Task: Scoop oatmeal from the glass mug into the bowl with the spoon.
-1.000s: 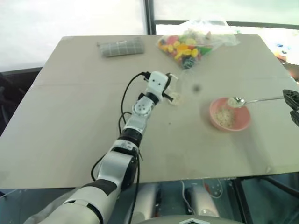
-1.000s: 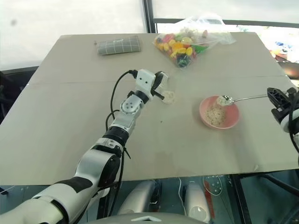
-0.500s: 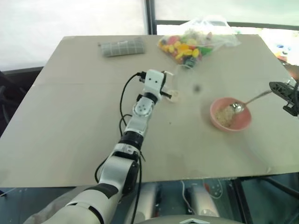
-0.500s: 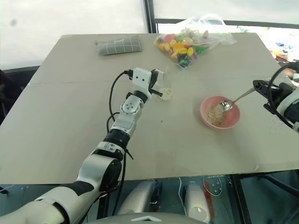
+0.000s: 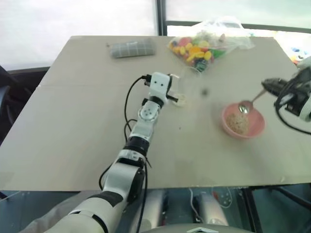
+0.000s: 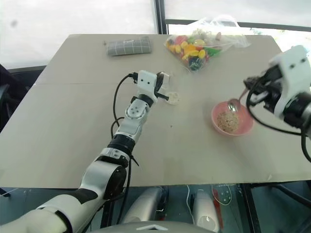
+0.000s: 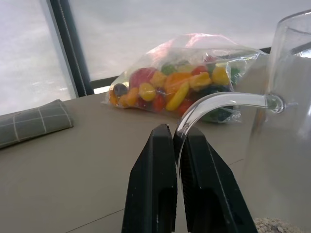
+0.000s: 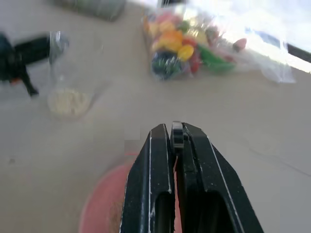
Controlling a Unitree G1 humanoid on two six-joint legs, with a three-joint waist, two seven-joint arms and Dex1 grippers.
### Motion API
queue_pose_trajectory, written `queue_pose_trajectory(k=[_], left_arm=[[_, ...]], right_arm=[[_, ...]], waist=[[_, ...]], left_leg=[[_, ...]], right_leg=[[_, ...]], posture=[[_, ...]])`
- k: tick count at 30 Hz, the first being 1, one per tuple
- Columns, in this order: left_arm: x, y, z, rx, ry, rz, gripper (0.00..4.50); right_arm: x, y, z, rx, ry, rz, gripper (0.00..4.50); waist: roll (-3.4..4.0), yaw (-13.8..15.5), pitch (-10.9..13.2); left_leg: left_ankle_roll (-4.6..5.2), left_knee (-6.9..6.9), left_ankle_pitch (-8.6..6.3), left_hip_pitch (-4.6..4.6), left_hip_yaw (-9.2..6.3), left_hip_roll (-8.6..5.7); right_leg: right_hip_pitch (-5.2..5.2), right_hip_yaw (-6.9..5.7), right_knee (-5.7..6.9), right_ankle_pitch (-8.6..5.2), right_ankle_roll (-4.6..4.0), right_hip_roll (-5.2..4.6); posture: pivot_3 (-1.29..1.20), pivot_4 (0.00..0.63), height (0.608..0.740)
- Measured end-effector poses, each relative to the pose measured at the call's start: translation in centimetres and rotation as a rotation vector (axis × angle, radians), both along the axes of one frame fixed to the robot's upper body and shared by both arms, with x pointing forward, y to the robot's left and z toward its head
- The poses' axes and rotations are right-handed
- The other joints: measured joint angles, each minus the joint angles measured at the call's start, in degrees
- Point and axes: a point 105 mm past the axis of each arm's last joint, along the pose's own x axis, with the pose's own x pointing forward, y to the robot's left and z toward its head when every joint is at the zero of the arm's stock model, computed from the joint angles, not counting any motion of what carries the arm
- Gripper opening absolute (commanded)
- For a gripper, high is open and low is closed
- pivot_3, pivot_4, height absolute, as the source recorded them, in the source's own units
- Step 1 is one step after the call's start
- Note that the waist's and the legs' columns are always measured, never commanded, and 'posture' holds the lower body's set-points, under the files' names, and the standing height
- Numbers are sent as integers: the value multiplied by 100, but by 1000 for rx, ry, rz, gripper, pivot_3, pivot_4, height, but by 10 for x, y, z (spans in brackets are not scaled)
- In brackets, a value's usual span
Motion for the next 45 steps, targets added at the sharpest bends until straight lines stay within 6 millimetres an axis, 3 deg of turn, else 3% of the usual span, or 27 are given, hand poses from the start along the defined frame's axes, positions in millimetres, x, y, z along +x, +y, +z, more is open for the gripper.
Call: queue_pose_trajectory(k=[2, 3, 6, 8, 14, 19, 23, 26, 30, 33, 36, 45], left_arm=[[0, 0, 0, -1, -1, -1, 73], [-2, 2, -4, -3, 5, 3, 73], [-5, -3, -8, -17, 15, -12, 73], [-7, -3, -14, -23, 27, -20, 73], [-13, -1, -16, -34, 16, -19, 73], [-15, 0, -18, -40, 14, -15, 73], [-17, 2, -20, -47, 11, -15, 0], [-19, 1, -22, -51, 9, -18, 0], [-20, 3, -23, -52, 4, -15, 0], [-22, 6, -24, -47, 0, -10, 921], [-22, 11, -29, -35, 9, 6, 2387], [-32, 20, -37, -2, 2, 18, 2387]], right_arm=[[3, 1, 11, 67, -29, -1, 0], [11, 13, 30, 219, -74, 44, 0], [21, 35, 44, 362, -91, 113, 0], [32, 54, 39, 425, -46, 160, 0], [55, 81, 11, 451, 79, 191, 0], [56, 100, -9, 402, 167, 238, 0], [57, 111, -18, 392, 197, 259, 1263], [61, 115, -22, 399, 206, 251, 2649], [72, 106, -13, 398, 150, 197, 2649], [75, 99, -10, 399, 126, 174, 2727], [76, 97, -9, 400, 113, 171, 2727], [77, 102, -12, 393, 116, 190, 2727]], waist=[[-1, -11, 0], [-1, -51, 0], [-7, -41, 4], [-7, -30, 3], [-8, -11, 3], [-7, -20, 3], [-6, -27, 2], [-5, -26, 2], [-5, -24, 2], [-4, -28, 1], [-3, -40, 0], [-3, -39, 0]], left_leg=[[0, 1, 0, 1, 0, 1], [0, -1, 0, 9, 1, 3], [-1, -3, 1, 3, -1, 9], [-2, -3, 2, -1, -1, 8], [-3, 4, 2, -18, 2, 0], [-3, 5, 3, -17, 0, 2], [-3, 5, 2, -14, 1, 2], [-3, 7, 3, -14, 1, 2], [-3, 8, 3, -14, 2, 1], [-3, 8, 2, -14, 2, 2], [-3, 8, 2, -13, 3, 3], [-3, 7, 2, -13, 3, 3]], right_leg=[[0, 3, 0, 1, -2, 1], [0, 8, 2, 2, -3, 5], [-4, 8, 3, 5, -9, 9], [-7, 9, 2, 6, -10, 10], [-19, 8, 1, 7, -9, 7], [-26, 9, 11, 7, -9, 10], [-26, 8, 13, 7, -9, 12], [-25, 6, 15, 7, -9, 15], [-26, 4, 15, 8, -8, 19], [-27, 4, 15, 8, -8, 19], [-29, 5, 18, 8, -8, 18], [-30, 10, 16, 8, -8, 17]], posture=[[0, 150, 718], [0, 150, 718], [0, 150, 718], [0, 150, 718], [0, 150, 718], [0, 150, 718], [0, 150, 718], [0, 150, 718], [0, 150, 718], [0, 150, 718], [0, 150, 718], [0, 150, 718]])
